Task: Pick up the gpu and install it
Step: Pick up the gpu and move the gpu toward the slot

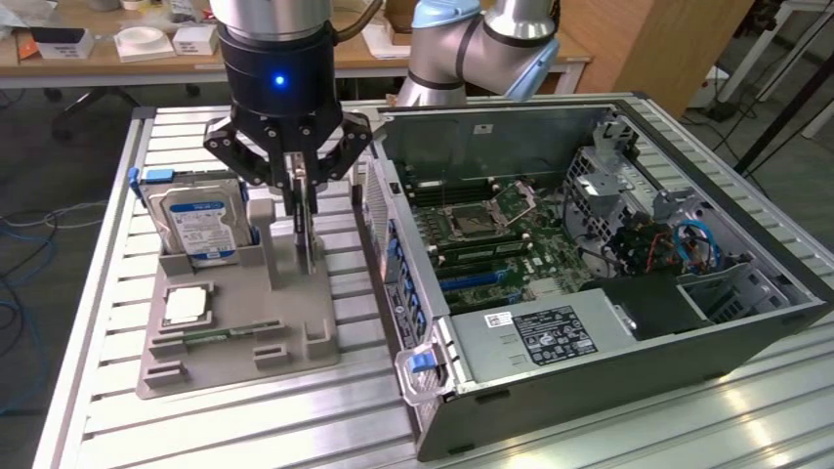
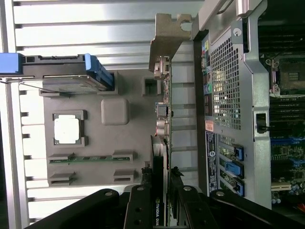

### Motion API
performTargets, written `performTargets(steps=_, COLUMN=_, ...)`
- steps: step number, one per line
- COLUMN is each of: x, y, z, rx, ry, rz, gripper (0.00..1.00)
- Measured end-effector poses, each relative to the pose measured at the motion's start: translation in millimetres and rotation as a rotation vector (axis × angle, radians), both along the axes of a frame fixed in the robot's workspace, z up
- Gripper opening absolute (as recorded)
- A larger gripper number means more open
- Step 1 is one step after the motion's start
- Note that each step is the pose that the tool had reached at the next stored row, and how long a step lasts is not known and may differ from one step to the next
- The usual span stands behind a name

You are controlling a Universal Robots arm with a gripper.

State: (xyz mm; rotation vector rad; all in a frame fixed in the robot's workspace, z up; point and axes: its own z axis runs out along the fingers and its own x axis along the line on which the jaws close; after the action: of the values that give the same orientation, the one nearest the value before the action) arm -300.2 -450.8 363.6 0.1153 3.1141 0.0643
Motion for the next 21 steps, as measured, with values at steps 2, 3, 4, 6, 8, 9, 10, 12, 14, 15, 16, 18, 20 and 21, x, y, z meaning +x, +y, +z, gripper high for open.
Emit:
performTargets(steps=2, x=0.0, y=0.0, z=0.4, rx=0.0, ry=0.0, rz=0.0, gripper=0.26)
performTargets(steps=3, x=0.0, y=0.0, z=0.5, rx=0.0, ry=0.0, rz=0.0, gripper=0.26)
performTargets(steps=4, x=0.0, y=0.0, z=0.7, rx=0.0, ry=0.0, rz=0.0, gripper=0.26)
performTargets(steps=6, x=0.0, y=0.0, z=1.4, rx=-0.0001, ry=0.0001, rz=0.0, gripper=0.26)
performTargets(steps=8, x=0.0, y=0.0, z=2.1, rx=-0.0001, ry=0.0001, rz=0.0, gripper=0.26)
performTargets(steps=9, x=0.0, y=0.0, z=2.5, rx=0.0, ry=0.0, rz=0.0, gripper=0.26)
performTargets(steps=10, x=0.0, y=0.0, z=2.9, rx=0.0, ry=0.0001, rz=0.0, gripper=0.26)
performTargets(steps=12, x=0.0, y=0.0, z=3.6, rx=0.0, ry=0.0, rz=0.0, gripper=0.26)
performTargets(steps=14, x=0.0, y=0.0, z=4.3, rx=0.0001, ry=-0.0001, rz=0.0, gripper=0.26)
performTargets(steps=15, x=0.0, y=0.0, z=4.6, rx=0.0001, ry=-0.0001, rz=0.0, gripper=0.26)
performTargets(steps=16, x=0.0, y=0.0, z=4.9, rx=0.0, ry=0.0, rz=0.0, gripper=0.26)
performTargets(steps=18, x=0.0, y=0.0, z=5.5, rx=0.0, ry=0.0, rz=0.0, gripper=0.26)
performTargets(steps=20, x=0.0, y=0.0, z=6.1, rx=0.0, ry=0.0, rz=0.0, gripper=0.26)
performTargets(steps=21, x=0.0, y=0.0, z=6.4, rx=0.0, ry=0.0, rz=0.0, gripper=0.26)
